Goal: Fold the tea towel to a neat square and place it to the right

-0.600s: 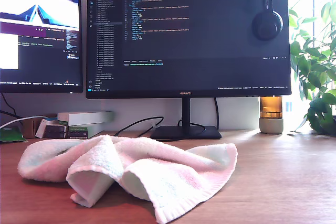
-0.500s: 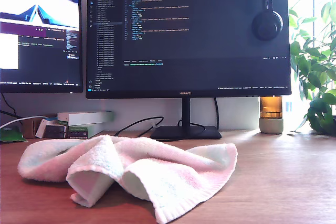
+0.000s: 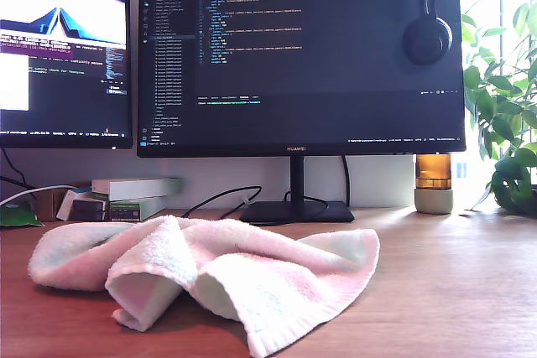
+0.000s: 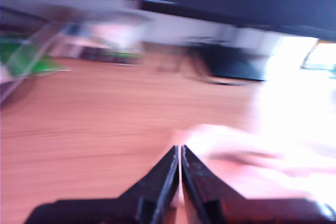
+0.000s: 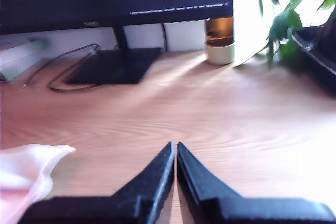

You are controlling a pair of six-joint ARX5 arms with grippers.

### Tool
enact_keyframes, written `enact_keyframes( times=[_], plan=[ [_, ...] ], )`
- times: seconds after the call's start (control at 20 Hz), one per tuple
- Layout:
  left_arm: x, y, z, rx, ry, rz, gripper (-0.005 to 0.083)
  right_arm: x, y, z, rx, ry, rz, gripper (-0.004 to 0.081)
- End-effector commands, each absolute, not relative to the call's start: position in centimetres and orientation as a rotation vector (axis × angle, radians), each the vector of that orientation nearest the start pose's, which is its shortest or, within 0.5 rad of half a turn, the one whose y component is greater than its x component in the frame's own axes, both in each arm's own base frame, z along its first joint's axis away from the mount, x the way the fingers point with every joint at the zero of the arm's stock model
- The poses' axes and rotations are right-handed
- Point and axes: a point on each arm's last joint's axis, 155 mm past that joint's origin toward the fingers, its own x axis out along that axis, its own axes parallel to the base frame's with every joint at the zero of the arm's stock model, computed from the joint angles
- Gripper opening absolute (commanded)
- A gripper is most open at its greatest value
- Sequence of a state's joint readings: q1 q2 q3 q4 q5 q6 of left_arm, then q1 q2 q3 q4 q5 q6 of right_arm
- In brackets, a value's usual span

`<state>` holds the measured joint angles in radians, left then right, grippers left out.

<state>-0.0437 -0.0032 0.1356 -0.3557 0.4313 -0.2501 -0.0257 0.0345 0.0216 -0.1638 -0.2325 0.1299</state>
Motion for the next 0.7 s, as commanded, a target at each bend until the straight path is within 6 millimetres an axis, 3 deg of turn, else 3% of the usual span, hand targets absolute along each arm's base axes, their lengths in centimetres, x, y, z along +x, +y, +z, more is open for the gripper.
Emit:
enact_keyframes(
  times=[0.0, 0.35, 0.65],
  plan=[
    [21.1, -10.0, 14.5, -0.346, 0.286, -0.514, -0.0019, 24.5, 4.3, 12.5, 0.247, 0.197, 0.224, -0.0013],
    [18.2, -14.6, 15.0, -0.395, 0.343, -0.751, -0.0019, 23.3, 8.0, 13.9, 0.299, 0.222, 0.396, -0.0013],
    [15.8, -18.9, 14.6, -0.366, 0.427, -0.942, -0.0019, 22.6, 10.5, 12.5, 0.325, 0.378, 0.477, -0.0013]
  ],
)
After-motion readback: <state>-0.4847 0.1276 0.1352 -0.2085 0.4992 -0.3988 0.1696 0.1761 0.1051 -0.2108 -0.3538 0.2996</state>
